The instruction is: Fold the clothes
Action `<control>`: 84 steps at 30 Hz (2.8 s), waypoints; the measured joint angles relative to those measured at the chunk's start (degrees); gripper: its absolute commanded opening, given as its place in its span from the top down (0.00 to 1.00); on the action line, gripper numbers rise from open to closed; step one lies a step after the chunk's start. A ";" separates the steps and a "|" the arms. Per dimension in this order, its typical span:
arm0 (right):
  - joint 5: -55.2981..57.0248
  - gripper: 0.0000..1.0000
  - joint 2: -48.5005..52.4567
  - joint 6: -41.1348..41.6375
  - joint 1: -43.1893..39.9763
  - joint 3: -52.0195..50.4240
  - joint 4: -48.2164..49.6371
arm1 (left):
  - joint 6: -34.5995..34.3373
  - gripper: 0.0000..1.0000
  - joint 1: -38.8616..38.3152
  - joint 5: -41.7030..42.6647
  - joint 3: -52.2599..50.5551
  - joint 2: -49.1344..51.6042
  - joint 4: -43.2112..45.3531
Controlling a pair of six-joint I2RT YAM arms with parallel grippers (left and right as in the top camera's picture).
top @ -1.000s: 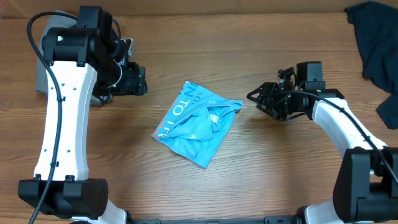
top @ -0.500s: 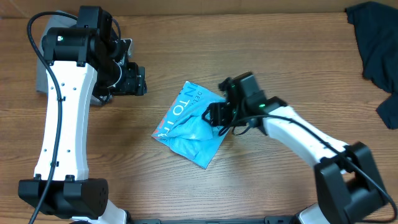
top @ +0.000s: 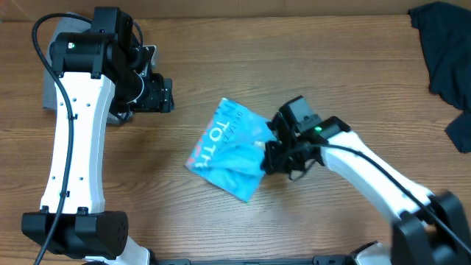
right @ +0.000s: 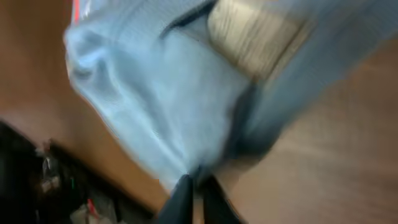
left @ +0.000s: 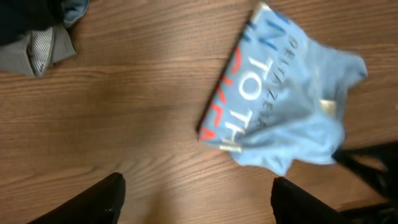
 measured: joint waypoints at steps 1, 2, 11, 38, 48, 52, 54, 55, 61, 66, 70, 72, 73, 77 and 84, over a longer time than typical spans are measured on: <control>0.22 0.67 -1.62 -0.15 0.00 0.00 -3.65 | -0.02 0.21 0.02 0.00 0.00 0.00 0.33; 0.37 0.67 -2.60 -0.26 0.00 0.07 -5.81 | 0.00 0.21 0.02 -0.02 0.00 0.00 0.52; 9.01 0.20 -3.13 -0.48 0.04 0.28 -14.93 | 0.00 0.19 0.02 -0.02 0.00 0.00 2.47; 2.78 0.96 4.39 -11.08 0.04 0.28 -7.23 | 0.00 0.17 0.02 -0.04 0.00 0.00 3.30; 6.49 0.44 -1.33 -7.98 0.04 0.26 -18.56 | 0.00 0.16 0.02 -0.02 0.00 0.00 5.09; 9.79 0.43 -1.33 -7.08 -0.11 0.28 -11.28 | 0.00 0.16 0.02 -0.02 0.00 0.00 5.18; 10.73 0.43 -1.31 -6.80 -0.28 0.28 -7.91 | 0.00 0.16 0.02 -0.04 0.00 0.00 5.18; 10.99 0.44 -1.25 -6.75 -0.26 0.28 -6.86 | 0.00 0.16 0.00 -0.04 0.00 0.00 5.18; 8.52 0.52 2.14 -9.51 0.46 -1.22 -3.48 | 0.00 0.16 0.00 -0.02 0.00 0.00 5.20; 0.50 0.96 4.39 -15.87 2.38 -2.97 -4.24 | 0.00 0.16 0.02 -0.02 0.00 0.00 5.18; -3.85 0.96 4.35 -18.97 3.56 -2.97 -8.50 | 0.00 0.16 0.02 -0.02 0.00 0.00 4.96; -5.11 0.96 4.11 -19.85 3.72 -2.99 -11.52 | 0.00 0.16 0.00 -0.02 0.00 0.00 4.96; -5.44 0.96 3.85 -20.09 3.72 -2.99 -13.20 | 0.00 0.16 0.02 -0.02 0.00 0.00 4.96; -4.55 0.96 1.64 -17.68 3.72 -3.02 -20.52 | -0.02 0.15 0.02 -0.04 0.00 0.00 4.98; -0.79 0.66 1.11 -11.37 3.72 -3.06 -23.65 | 0.00 0.15 0.02 -0.02 0.00 0.00 5.49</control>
